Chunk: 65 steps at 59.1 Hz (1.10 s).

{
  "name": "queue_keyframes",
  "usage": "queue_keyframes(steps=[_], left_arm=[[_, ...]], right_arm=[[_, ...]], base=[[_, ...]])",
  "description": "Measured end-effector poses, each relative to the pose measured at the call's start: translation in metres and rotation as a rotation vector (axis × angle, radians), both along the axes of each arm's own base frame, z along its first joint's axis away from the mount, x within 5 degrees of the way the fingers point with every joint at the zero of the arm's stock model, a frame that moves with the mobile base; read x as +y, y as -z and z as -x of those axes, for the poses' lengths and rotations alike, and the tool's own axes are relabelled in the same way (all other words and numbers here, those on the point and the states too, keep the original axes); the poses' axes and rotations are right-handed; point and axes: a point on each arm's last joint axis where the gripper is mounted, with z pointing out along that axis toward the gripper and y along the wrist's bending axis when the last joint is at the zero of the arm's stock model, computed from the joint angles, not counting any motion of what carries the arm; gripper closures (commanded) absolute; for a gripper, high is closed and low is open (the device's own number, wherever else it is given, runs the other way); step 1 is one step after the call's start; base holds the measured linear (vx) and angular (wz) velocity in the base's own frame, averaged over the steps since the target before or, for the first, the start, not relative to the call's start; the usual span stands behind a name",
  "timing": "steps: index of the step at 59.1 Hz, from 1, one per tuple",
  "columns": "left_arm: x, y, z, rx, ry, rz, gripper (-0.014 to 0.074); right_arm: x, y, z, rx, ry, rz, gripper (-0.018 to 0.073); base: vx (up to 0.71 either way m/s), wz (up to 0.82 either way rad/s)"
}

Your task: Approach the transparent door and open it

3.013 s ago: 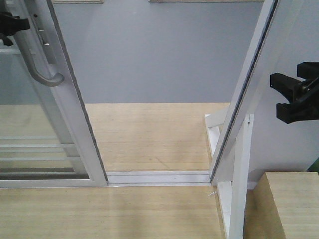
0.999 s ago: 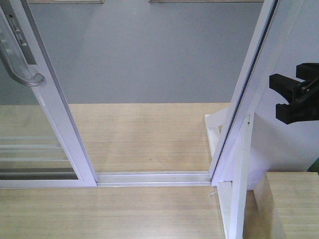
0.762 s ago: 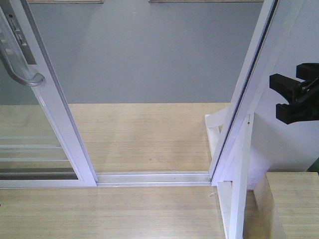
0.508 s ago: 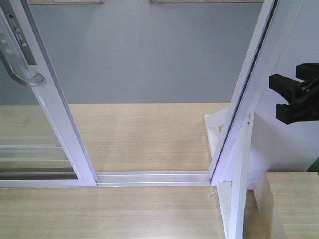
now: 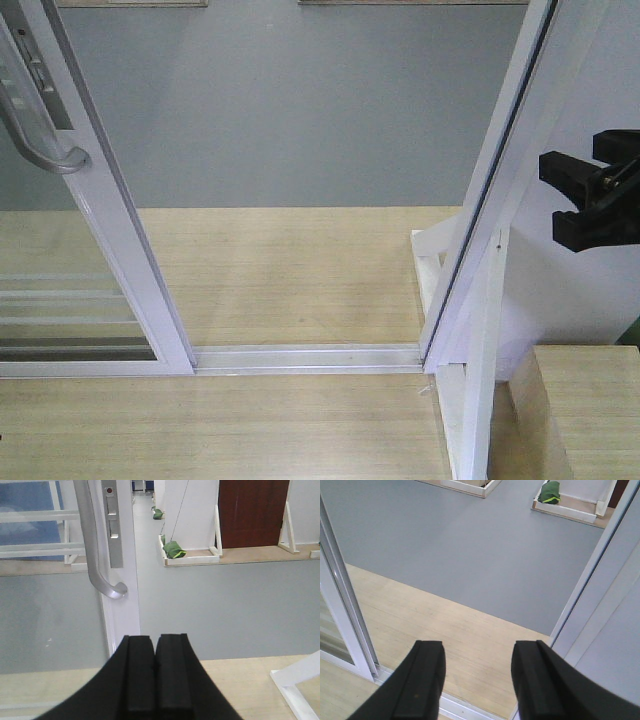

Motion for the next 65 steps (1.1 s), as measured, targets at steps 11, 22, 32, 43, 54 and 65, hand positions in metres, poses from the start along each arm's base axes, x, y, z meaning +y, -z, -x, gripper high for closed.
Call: queue_keyframes(steps=[11, 22, 32, 43, 54, 65], left_arm=[[0.000, 0.000, 0.000, 0.000, 0.000, 0.000, 0.0603], [0.000, 0.000, 0.000, 0.000, 0.000, 0.000, 0.0602], [0.000, 0.000, 0.000, 0.000, 0.000, 0.000, 0.0602], [0.000, 0.000, 0.000, 0.000, 0.000, 0.000, 0.0602], [0.000, 0.000, 0.000, 0.000, 0.000, 0.000, 0.0602], [0.000, 0.000, 0.000, 0.003, 0.000, 0.000, 0.0602]], right_arm=[[0.000, 0.000, 0.000, 0.000, 0.000, 0.000, 0.0174], [-0.005, -0.009, 0.013, -0.070, -0.001, 0.067, 0.0284], [-0.027, -0.009, 0.044, -0.259, 0.151, 0.048, 0.0576], [-0.044, 0.034, 0.083, -0.441, 0.327, -0.093, 0.0569], [-0.051, 0.101, 0.110, -0.452, 0.449, -0.172, 0.0567], [-0.050, 0.141, 0.118, -0.395, 0.462, -0.179, 0.0567]], base=[[0.00, 0.00], [0.00, 0.00], [0.00, 0.00], [0.00, 0.00], [0.00, 0.00], [0.00, 0.00]])
